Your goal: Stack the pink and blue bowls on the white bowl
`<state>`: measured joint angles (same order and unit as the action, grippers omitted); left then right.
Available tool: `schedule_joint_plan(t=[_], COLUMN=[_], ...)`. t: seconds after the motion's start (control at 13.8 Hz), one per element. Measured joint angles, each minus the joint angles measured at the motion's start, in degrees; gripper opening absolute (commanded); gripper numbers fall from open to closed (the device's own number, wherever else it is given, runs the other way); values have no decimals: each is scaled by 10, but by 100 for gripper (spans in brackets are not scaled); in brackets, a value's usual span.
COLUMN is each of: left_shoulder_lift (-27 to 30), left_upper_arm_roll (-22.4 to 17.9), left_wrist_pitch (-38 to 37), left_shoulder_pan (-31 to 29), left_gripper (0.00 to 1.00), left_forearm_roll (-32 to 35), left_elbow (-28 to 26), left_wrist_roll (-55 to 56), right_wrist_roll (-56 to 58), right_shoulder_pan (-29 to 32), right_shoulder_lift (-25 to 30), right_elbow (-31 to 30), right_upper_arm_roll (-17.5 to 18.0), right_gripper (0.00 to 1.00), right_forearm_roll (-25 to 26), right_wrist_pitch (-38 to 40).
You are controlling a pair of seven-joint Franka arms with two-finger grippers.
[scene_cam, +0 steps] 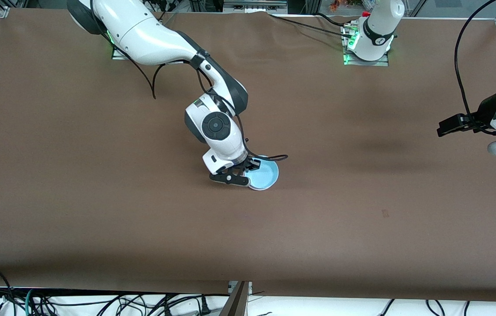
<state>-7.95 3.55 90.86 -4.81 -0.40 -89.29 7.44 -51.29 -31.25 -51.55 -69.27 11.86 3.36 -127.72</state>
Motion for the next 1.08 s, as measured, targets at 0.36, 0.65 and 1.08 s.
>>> schedule_joint_plan(t=[0.36, 0.65, 1.08], left_shoulder_lift=[0, -1, -1], left_upper_arm_roll=[0, 2, 2], left_wrist_pitch=[-4, -5, -6], left_shoulder_pan=[0, 0, 0], left_gripper=[100, 100, 100], left_forearm_roll=[0, 0, 0], left_elbow=[5, 9, 11], left_wrist_roll=[0, 0, 0], right_wrist_roll=[0, 0, 1], right_shoulder_pan=[0, 3, 51], right_shoulder_lift=[-1, -1, 34], right_elbow=[0, 1, 22], right_upper_arm_roll=[0, -2, -11], right_gripper=[45, 100, 100], right_forearm_roll=[0, 0, 1], right_wrist_pitch=[1, 1, 48])
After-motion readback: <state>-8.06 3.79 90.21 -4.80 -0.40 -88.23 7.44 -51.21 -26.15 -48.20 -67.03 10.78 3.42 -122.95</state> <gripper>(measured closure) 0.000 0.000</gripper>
